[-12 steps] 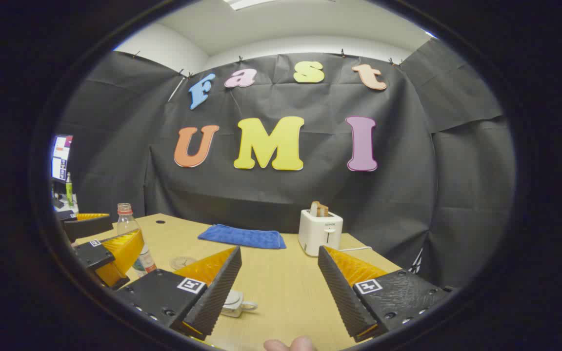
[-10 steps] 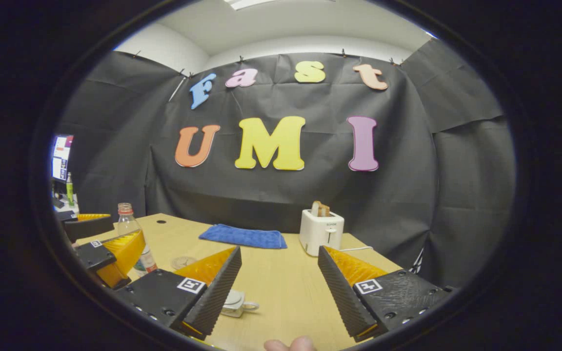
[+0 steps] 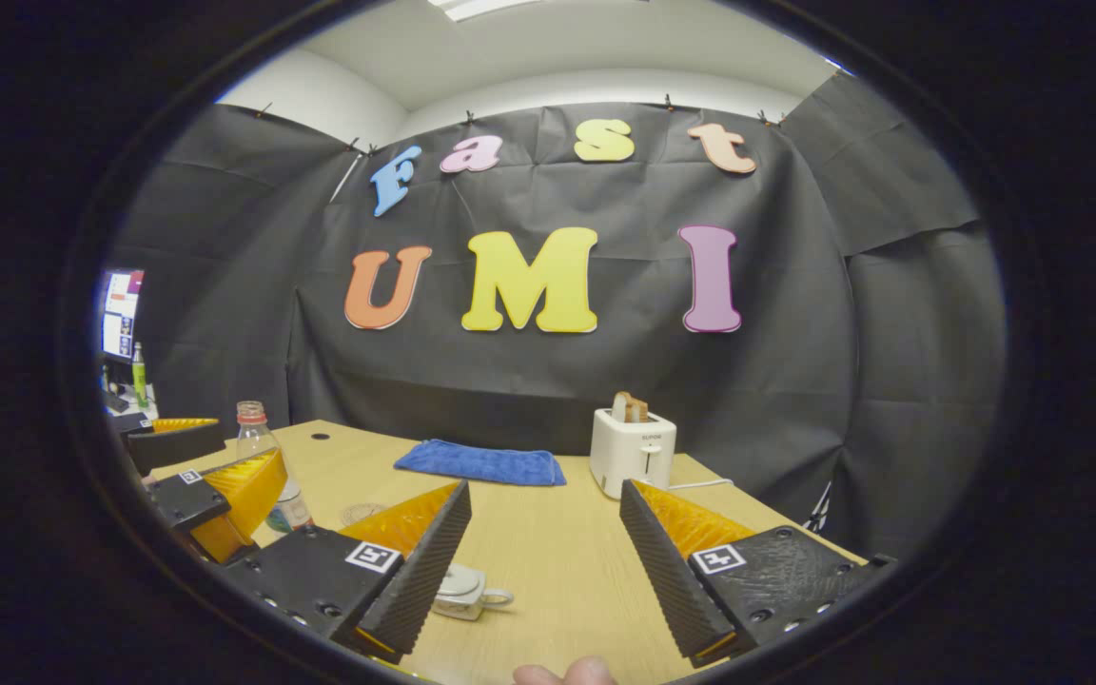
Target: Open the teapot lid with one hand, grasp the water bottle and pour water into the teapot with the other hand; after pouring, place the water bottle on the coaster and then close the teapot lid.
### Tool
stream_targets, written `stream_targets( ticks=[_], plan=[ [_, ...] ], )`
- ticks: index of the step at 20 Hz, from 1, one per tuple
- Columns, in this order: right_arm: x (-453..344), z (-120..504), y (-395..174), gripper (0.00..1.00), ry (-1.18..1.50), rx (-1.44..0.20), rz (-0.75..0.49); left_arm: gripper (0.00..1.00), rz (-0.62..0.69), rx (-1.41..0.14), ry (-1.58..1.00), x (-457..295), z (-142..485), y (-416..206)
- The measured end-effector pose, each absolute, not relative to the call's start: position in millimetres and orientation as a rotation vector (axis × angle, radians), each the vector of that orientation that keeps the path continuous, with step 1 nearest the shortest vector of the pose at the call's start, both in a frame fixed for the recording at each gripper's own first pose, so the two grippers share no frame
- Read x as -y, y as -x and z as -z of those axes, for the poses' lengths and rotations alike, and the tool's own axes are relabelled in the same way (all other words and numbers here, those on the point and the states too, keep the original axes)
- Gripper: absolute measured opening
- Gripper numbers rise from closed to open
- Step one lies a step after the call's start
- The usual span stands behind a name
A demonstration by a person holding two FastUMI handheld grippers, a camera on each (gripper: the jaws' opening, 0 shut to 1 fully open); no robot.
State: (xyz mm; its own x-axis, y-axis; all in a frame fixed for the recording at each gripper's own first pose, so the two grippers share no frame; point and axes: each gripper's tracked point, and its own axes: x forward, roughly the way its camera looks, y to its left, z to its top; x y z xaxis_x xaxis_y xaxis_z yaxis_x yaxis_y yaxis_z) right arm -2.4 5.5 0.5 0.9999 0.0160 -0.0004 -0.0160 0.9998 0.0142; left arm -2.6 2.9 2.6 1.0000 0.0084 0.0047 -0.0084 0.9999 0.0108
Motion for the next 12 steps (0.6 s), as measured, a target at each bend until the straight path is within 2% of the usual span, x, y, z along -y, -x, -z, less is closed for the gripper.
stream_targets(
  ticks=[12],
  plan=[
    [-14.1, 8.4, 0.0, 0.97, -0.011, -0.022, -0.034, 0.97, -0.018, -0.007, -0.019, -7.7, -1.4, 1.1]
  ],
)
